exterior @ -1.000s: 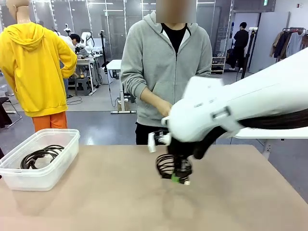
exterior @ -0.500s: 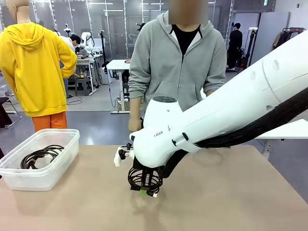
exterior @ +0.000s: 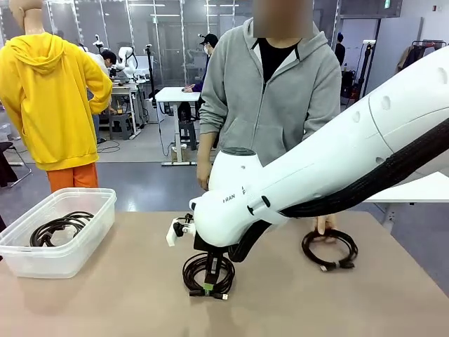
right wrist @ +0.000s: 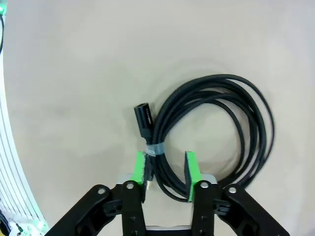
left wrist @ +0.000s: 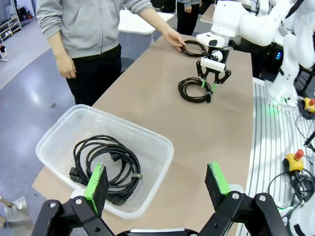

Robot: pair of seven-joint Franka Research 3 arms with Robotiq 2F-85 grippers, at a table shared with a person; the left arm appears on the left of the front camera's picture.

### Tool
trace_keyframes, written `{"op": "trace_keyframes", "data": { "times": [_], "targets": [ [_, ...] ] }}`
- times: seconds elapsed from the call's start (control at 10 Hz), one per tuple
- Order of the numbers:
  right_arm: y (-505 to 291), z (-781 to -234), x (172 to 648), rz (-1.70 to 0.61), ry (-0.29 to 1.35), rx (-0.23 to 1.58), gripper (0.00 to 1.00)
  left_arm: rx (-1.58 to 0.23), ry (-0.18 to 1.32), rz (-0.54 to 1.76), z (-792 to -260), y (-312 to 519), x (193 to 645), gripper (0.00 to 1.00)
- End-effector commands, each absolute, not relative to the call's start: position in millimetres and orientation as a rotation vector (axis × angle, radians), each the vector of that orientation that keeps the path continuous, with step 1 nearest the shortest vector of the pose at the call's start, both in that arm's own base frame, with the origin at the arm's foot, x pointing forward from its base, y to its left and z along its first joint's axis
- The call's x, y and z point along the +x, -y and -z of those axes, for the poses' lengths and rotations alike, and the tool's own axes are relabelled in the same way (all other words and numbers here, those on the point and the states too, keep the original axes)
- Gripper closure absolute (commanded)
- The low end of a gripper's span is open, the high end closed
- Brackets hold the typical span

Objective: Organize and store the cables.
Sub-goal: Place the USB Extension Cable into the Organizing box.

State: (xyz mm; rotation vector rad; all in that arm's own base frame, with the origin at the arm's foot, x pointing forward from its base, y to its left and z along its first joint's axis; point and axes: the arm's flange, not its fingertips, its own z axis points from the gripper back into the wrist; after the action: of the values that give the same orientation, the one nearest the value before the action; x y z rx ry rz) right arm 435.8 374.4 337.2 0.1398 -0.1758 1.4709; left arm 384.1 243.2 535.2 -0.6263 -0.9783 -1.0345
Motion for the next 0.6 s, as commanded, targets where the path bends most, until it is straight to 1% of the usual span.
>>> {"op": "trace_keyframes", "data": {
  "times": [0.0,0.1,0.2,0.3,0.4,0.5],
  "targets": [
    [-361,-356,428,-1.425,0.206,0.152,0.0,-0.643,0.987,1.016,-539,-243,383,0.0],
    [-354,-364,426,-1.415,0.231,0.172,0.0,-0.626,0.978,1.034,-535,-243,384,0.0],
    [-340,-377,424,-1.399,0.269,0.195,0.14,-0.679,0.988,1.114,-648,-359,348,0.0],
    [-320,-390,422,-1.371,0.31,0.224,0.05,-0.763,0.965,1.193,-647,-340,353,0.0],
    [-289,-406,419,-1.339,0.367,0.259,0.0,-0.753,0.913,1.223,-642,-303,366,0.0],
    [-259,-418,414,-1.308,0.415,0.296,0.0,-0.774,0.881,1.27,-640,-276,375,0.0]
  ]
}}
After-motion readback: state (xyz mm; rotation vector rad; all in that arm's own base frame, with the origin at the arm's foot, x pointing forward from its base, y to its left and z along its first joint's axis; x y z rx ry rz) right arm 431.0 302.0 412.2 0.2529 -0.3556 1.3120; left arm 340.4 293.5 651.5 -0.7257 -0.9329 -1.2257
